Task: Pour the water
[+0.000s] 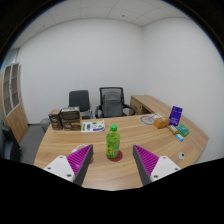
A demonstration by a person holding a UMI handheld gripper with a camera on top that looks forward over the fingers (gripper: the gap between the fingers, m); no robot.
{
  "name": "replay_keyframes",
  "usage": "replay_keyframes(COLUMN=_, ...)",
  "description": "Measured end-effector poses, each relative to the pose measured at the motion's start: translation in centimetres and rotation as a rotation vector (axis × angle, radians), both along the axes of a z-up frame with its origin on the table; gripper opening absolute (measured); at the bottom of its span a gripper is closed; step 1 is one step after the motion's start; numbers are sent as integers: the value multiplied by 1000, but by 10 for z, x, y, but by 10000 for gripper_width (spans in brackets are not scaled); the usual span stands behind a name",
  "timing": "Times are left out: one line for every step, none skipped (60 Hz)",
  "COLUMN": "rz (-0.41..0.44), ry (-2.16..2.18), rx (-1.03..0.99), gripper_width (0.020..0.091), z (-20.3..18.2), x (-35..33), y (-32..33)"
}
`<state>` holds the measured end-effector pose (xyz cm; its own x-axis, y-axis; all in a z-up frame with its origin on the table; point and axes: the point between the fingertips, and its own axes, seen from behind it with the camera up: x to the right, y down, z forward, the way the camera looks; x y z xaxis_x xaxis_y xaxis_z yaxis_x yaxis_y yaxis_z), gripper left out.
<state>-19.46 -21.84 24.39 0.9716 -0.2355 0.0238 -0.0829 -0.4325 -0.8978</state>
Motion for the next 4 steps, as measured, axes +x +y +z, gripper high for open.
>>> replay_keyframes(rz=0, ry=0, rx=0, gripper_width=817, z=0, x=0, y=0)
replay_keyframes(rz=0, ry=2, rx=-1, gripper_width=818, z=0, x=0, y=1)
replay_keyframes(rz=-1, ry=5, rx=-2, gripper_width=817, z=0, x=0, y=1)
replay_keyframes(rz=-2, ry=7, rx=-3, gripper_width=817, z=0, x=0, y=1)
